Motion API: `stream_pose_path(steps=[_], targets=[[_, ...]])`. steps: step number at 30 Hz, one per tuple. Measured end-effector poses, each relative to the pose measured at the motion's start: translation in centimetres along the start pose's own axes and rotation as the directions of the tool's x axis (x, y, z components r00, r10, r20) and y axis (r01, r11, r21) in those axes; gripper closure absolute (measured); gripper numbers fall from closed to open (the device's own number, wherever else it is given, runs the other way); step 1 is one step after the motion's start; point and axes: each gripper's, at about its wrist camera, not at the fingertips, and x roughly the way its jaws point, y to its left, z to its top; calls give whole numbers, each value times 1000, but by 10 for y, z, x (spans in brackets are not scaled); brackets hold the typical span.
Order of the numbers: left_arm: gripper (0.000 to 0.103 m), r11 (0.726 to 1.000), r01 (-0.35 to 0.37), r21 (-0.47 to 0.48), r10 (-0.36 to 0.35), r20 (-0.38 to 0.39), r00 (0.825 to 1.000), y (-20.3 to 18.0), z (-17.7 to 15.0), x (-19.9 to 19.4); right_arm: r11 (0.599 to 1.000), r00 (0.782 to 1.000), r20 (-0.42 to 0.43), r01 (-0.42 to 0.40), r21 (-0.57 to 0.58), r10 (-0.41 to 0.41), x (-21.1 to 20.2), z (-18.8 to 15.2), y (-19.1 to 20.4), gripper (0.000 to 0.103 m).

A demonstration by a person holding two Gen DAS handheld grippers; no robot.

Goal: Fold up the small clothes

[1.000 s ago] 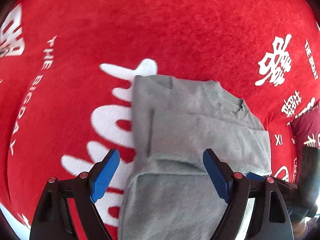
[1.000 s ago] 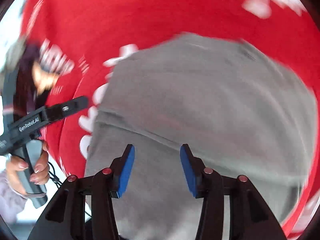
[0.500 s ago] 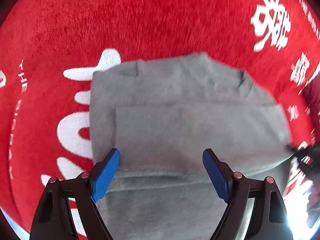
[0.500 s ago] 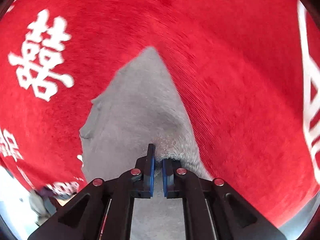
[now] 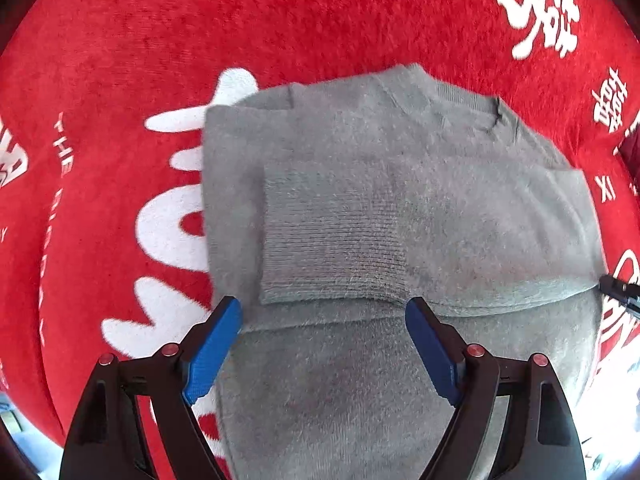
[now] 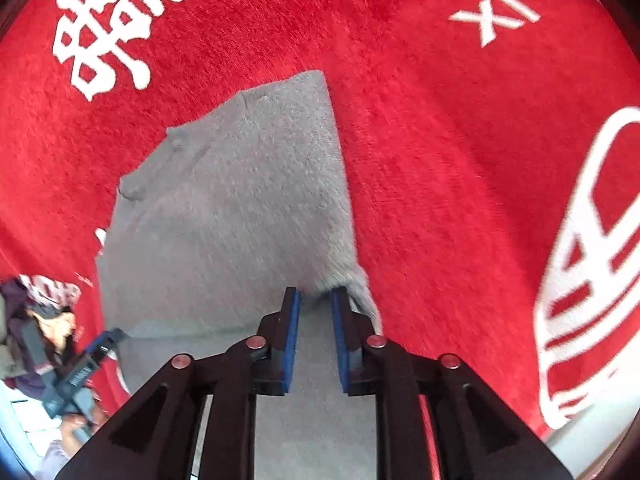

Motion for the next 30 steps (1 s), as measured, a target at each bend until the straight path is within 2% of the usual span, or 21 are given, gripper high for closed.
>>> stream_pose_path(steps=[4, 8, 11, 12, 14, 15, 18, 19, 21, 23, 26, 30], targets=[[18, 998, 16, -60, -14, 32, 999, 10, 3, -14, 998, 998, 45, 37, -50, -35, -16, -6, 18, 71], [18, 995, 23, -92, -22, 17, 1000, 20, 14, -7, 988, 995, 91, 52, -148, -38, -21, -3, 44, 70], [19, 995, 39, -87, -39, 0, 999, 16, 22, 1, 974, 996, 81, 53, -222, -36, -8, 1, 69, 70], [23, 994, 56, -89, -57, -9, 998, 15, 22, 4, 971, 997, 73, 49, -234, -33, -3, 1, 75, 70], [41, 990, 91, -106, -96, -43, 994, 19, 21, 12, 967, 999, 40, 28, -253, -18, 9, 2, 84, 70], [44, 988, 101, -117, -107, -50, 993, 21, 20, 15, 965, 1000, 25, 24, -259, -19, 15, 1, 86, 70], [68, 982, 130, -133, -138, -46, 989, 31, 18, 13, 965, 999, -20, 32, -262, -39, 34, -3, 88, 70], [81, 981, 143, -134, -150, -46, 988, 34, 16, 11, 966, 999, -26, 34, -258, -42, 36, -4, 87, 70], [84, 977, 171, -129, -178, -43, 983, 38, 14, 7, 968, 999, -28, 32, -251, -40, 36, -7, 84, 70], [88, 988, 137, -76, -140, -36, 990, 35, 12, 1, 966, 999, -27, 34, -255, -43, 35, -8, 84, 70], [88, 995, 95, -12, -96, -40, 995, 31, 3, 3, 963, 998, -34, 39, -267, -50, 36, -10, 83, 71], [88, 996, 76, -37, -77, -24, 997, 36, 1, 0, 955, 997, -37, 51, -293, -65, 38, -11, 86, 70]])
